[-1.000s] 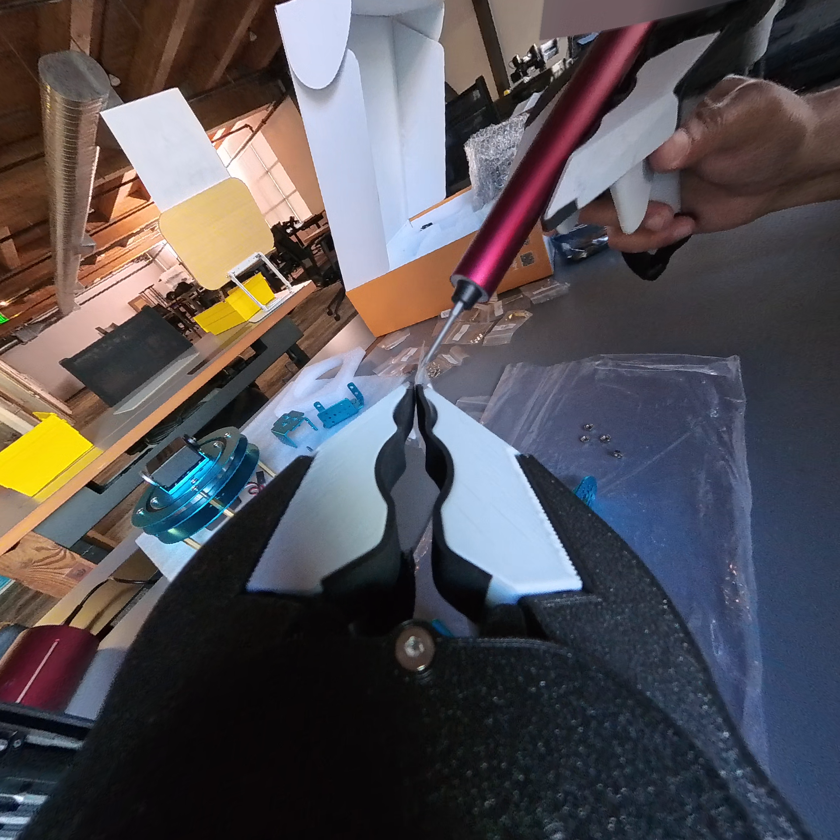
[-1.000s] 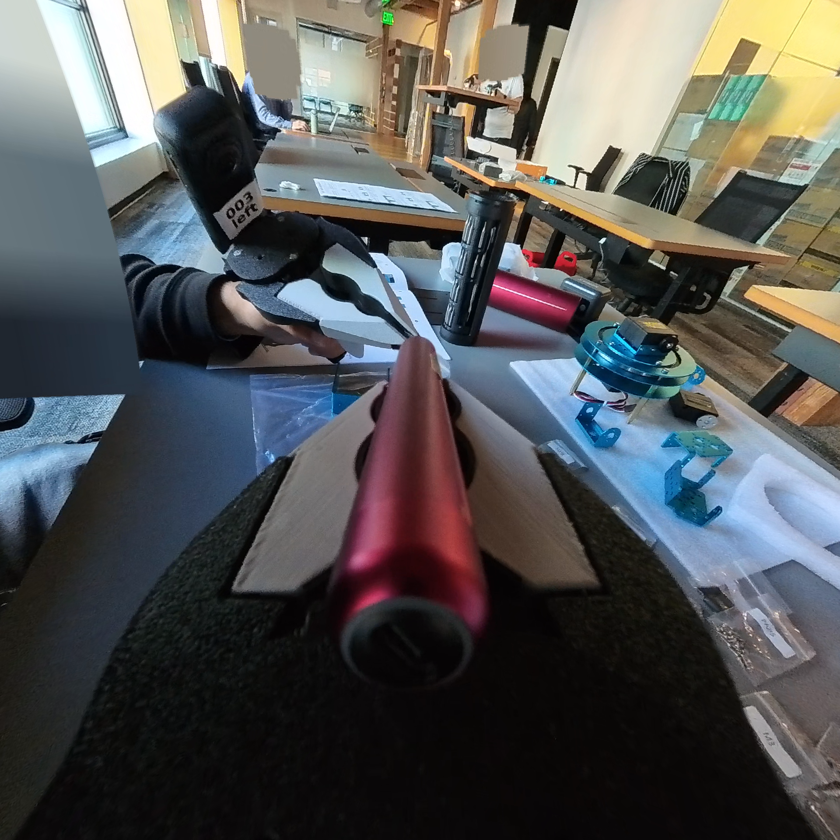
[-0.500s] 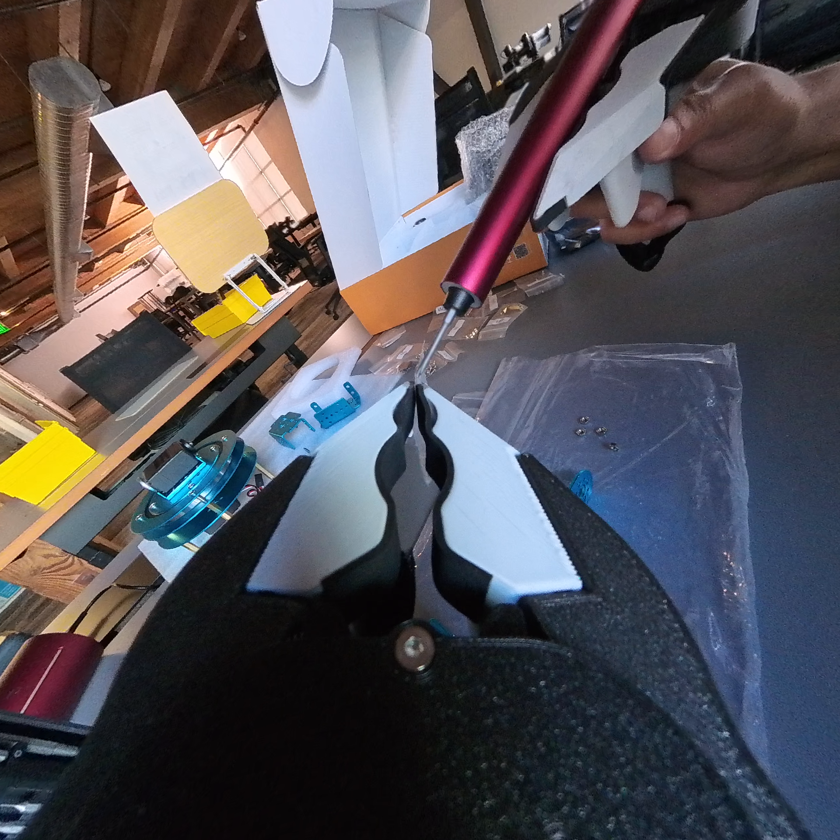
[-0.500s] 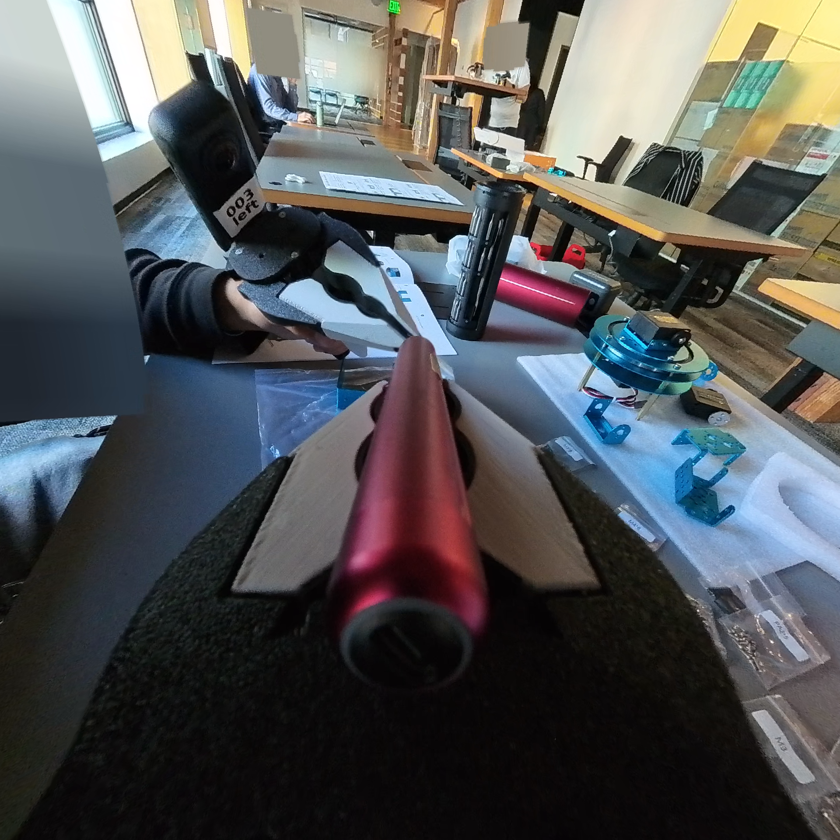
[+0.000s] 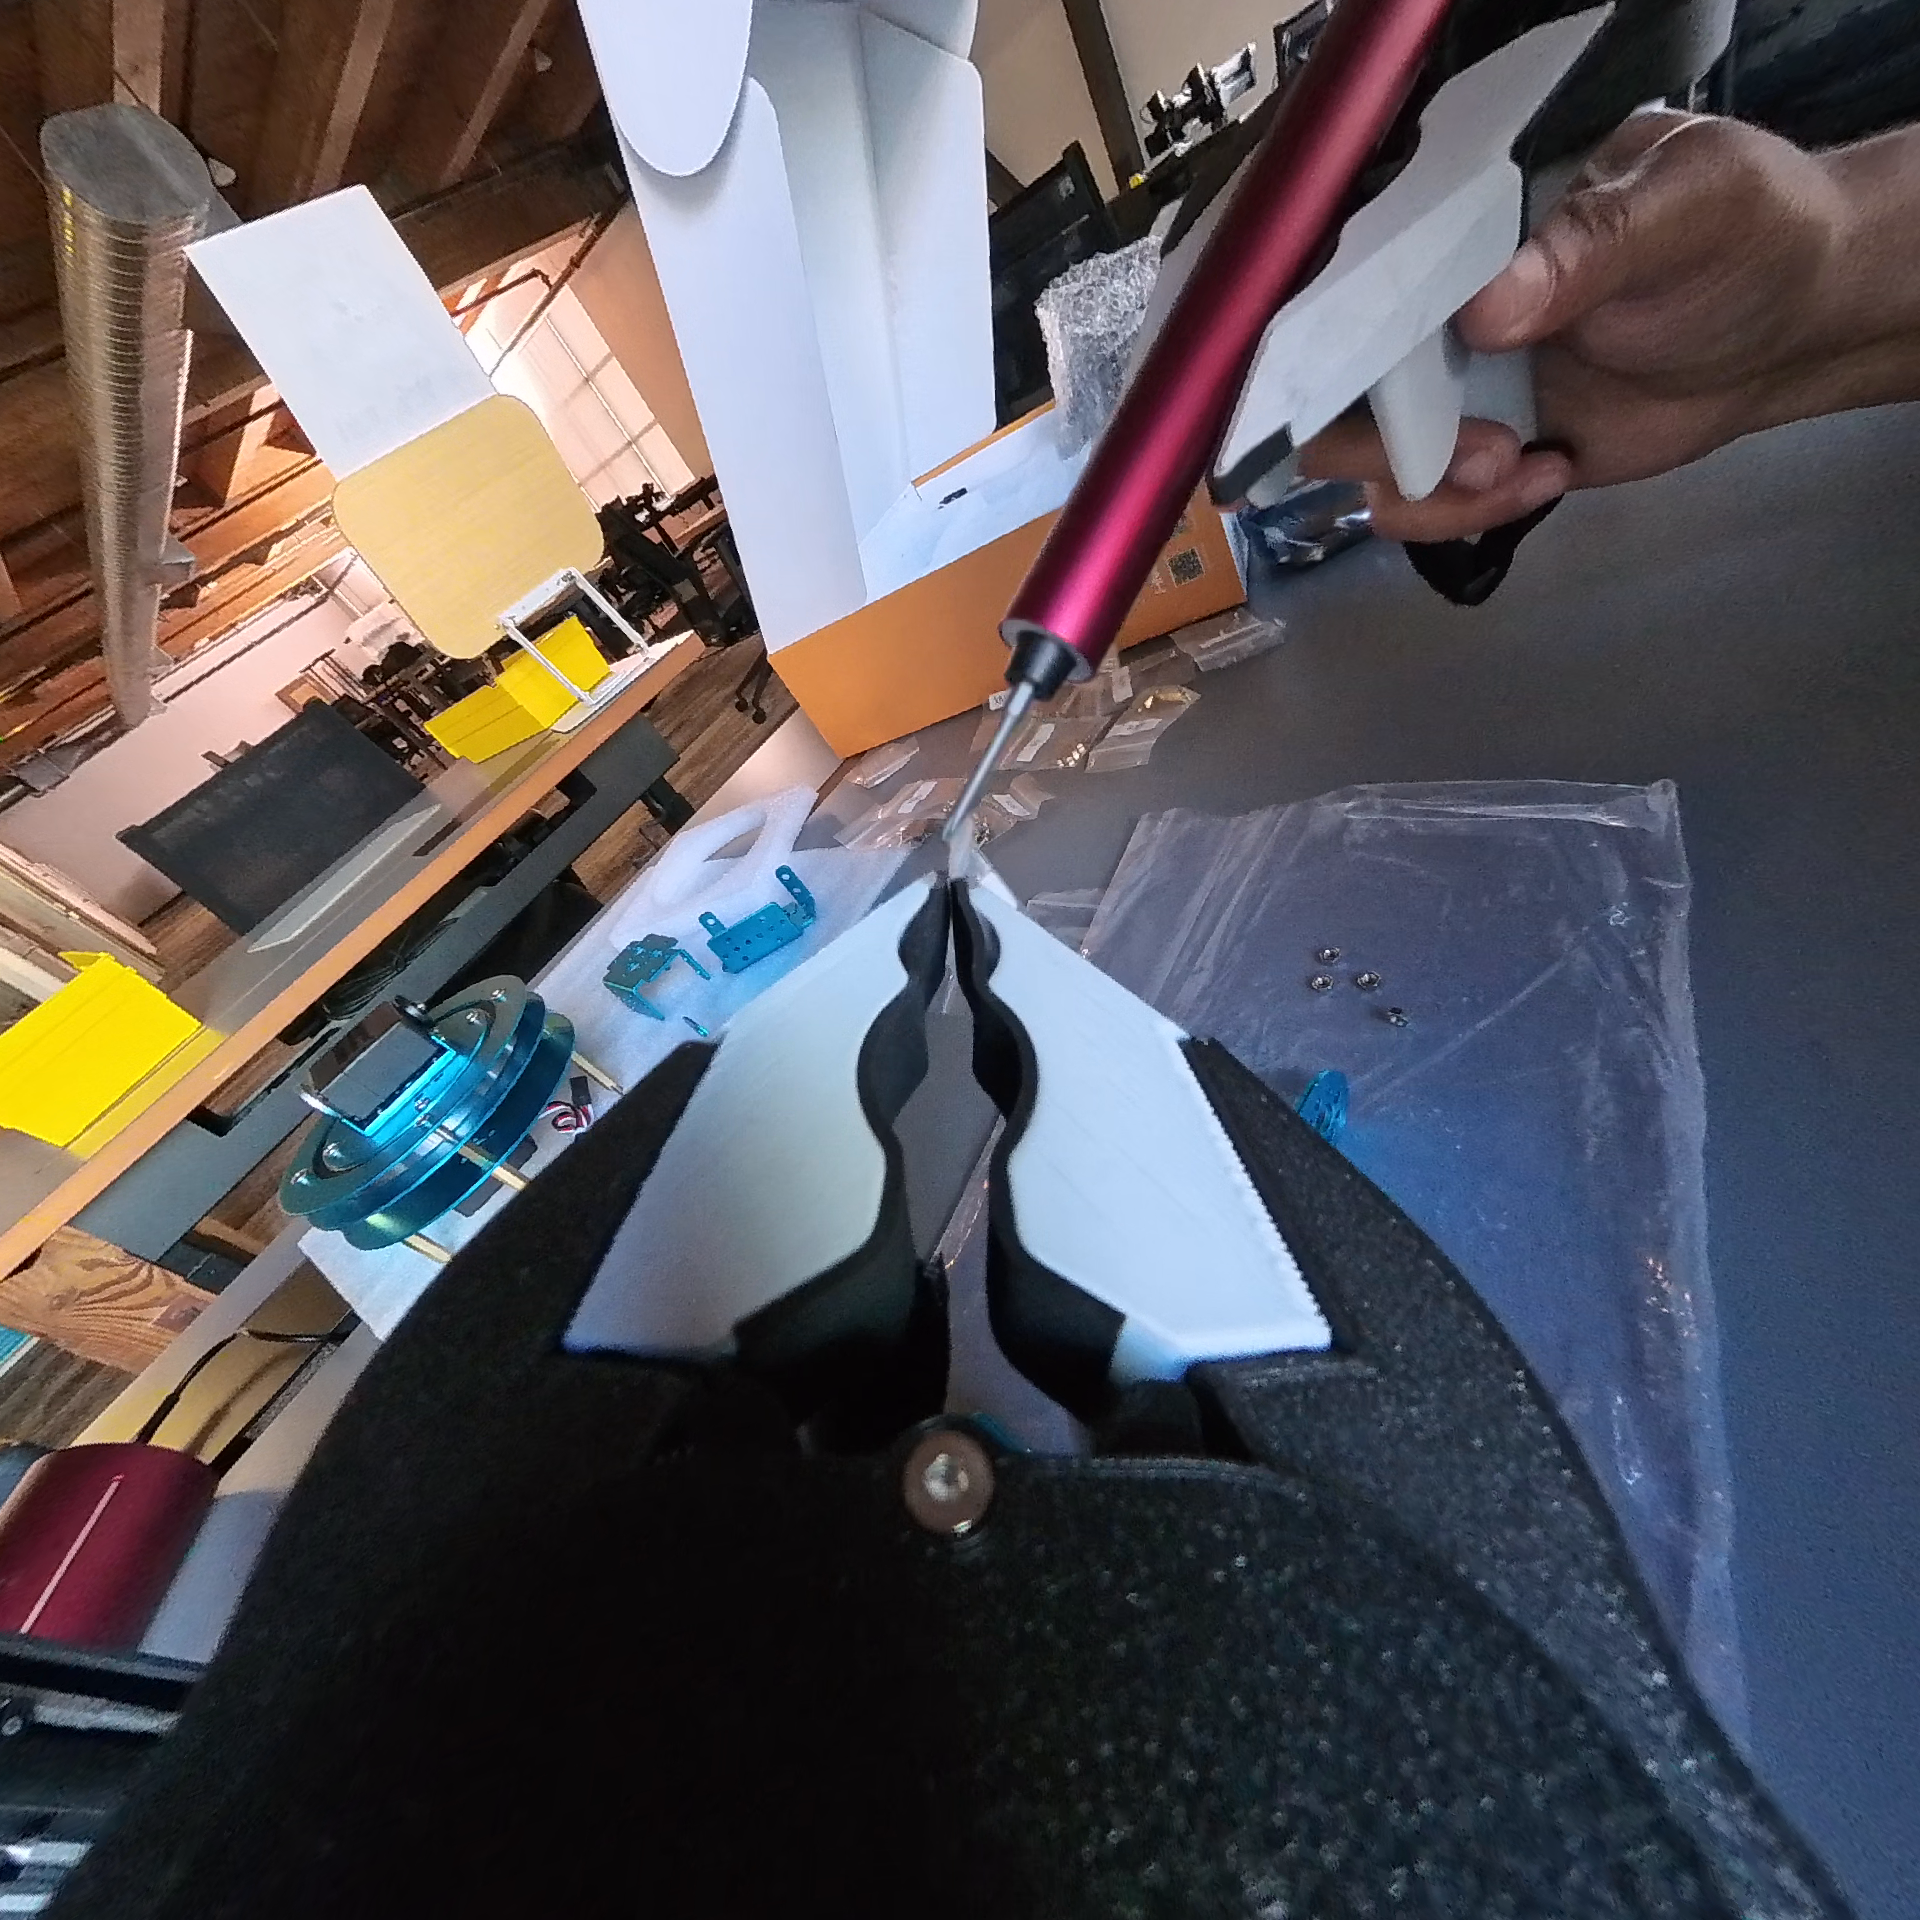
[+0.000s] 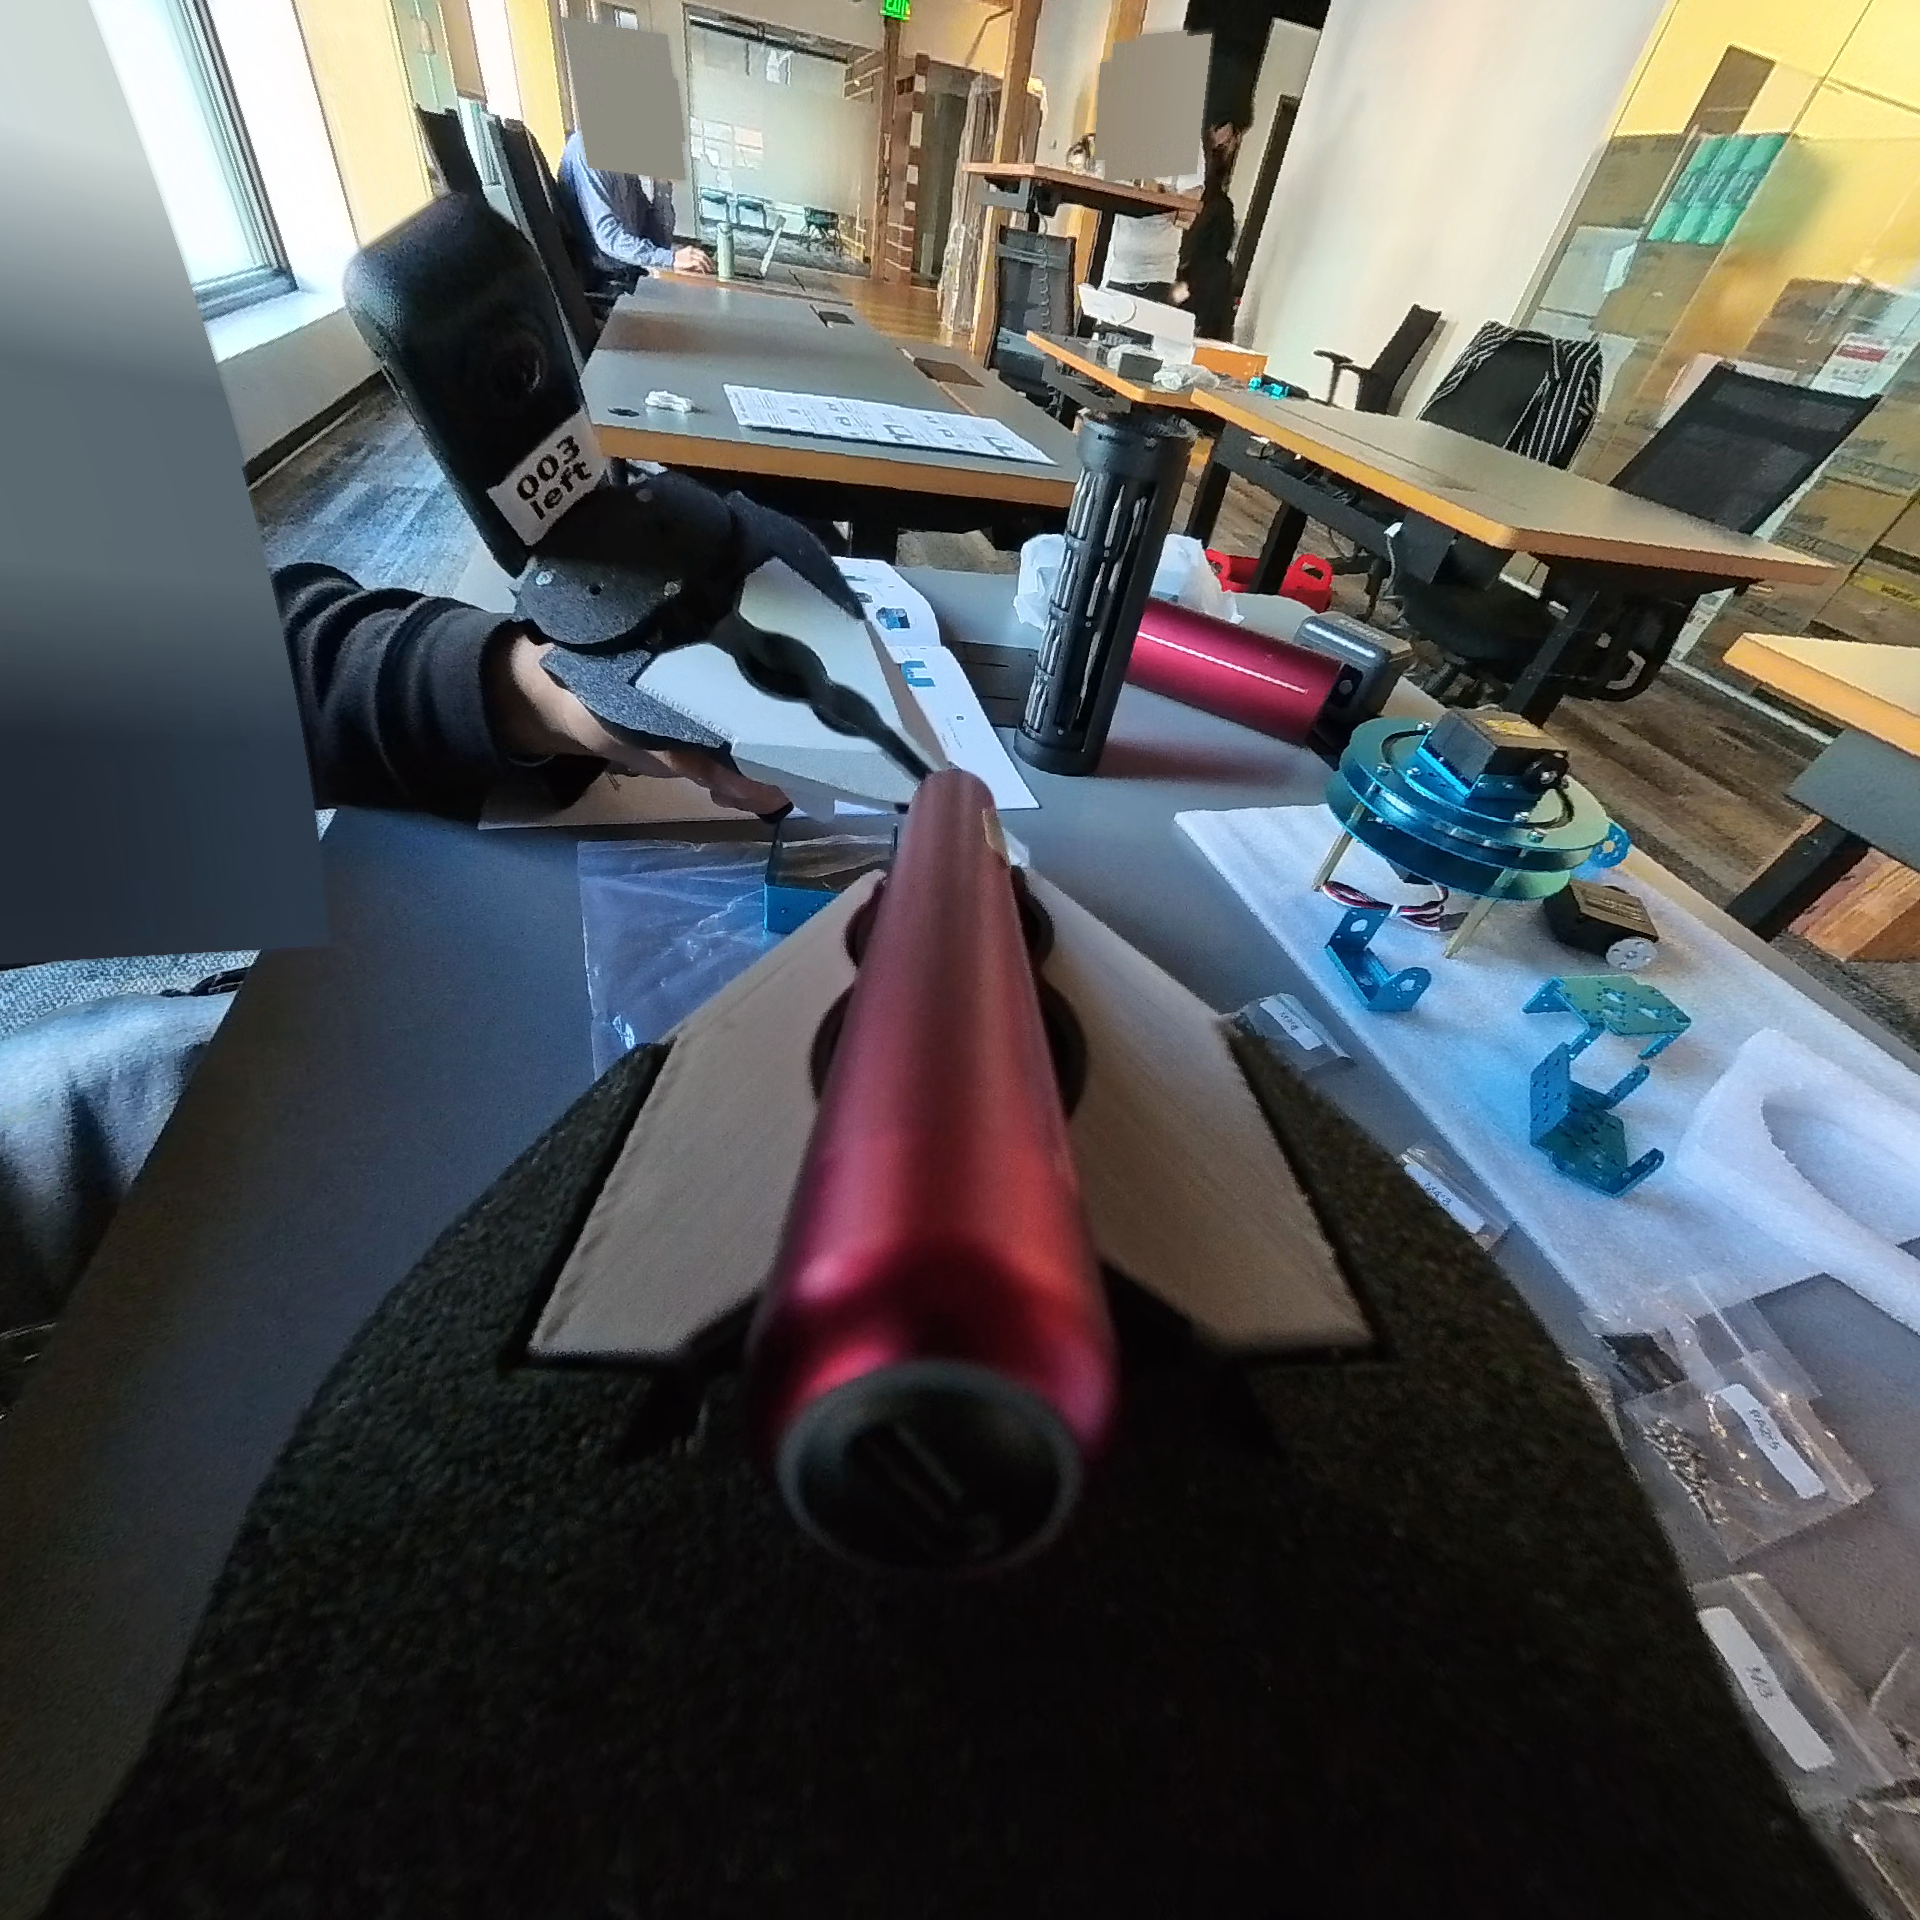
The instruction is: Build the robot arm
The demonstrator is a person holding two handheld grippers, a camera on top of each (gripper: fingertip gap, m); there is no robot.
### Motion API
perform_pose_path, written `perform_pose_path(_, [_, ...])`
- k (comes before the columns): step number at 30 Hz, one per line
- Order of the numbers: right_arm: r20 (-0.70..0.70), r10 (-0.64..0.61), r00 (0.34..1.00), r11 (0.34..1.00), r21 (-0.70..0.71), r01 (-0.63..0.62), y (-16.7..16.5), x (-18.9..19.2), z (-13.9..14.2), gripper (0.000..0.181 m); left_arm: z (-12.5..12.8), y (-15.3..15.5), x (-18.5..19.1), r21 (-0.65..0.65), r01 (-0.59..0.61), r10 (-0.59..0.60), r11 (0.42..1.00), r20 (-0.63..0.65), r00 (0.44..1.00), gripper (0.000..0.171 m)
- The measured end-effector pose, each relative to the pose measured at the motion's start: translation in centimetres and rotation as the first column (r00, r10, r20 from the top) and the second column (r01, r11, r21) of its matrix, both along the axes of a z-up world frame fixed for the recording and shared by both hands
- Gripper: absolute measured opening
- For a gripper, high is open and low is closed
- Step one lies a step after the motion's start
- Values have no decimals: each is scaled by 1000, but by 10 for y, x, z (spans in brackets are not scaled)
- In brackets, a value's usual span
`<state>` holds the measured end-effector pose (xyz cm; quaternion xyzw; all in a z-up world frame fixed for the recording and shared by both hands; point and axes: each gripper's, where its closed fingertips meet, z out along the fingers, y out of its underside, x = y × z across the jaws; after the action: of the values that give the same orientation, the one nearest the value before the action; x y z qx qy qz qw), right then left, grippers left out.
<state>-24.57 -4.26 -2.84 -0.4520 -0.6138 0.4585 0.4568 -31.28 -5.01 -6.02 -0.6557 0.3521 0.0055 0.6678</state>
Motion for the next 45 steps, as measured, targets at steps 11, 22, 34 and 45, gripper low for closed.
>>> perform_pose_path(11, [9,14,1000,1000,3,-14,-3,0,-2,21,-1,0,1,-2,4,-4,1000,-1,1000,0])
perform_pose_path(22, [20,10,1000,1000,11,-10,-3,-1,-4,20,-1,0,1,-3,1,-1,1000,-9,1000,0])
perform_pose_path(34, [22,3,1000,1000,15,-4,-2,-1,-4,21,2,-1,0,7,1,-1,1000,2,1000,0])
perform_pose_path(45, [-19,67,998,997,-40,-68,0,12,9,22,4,-11,-1,-162,37,-9,986,169,986,0])
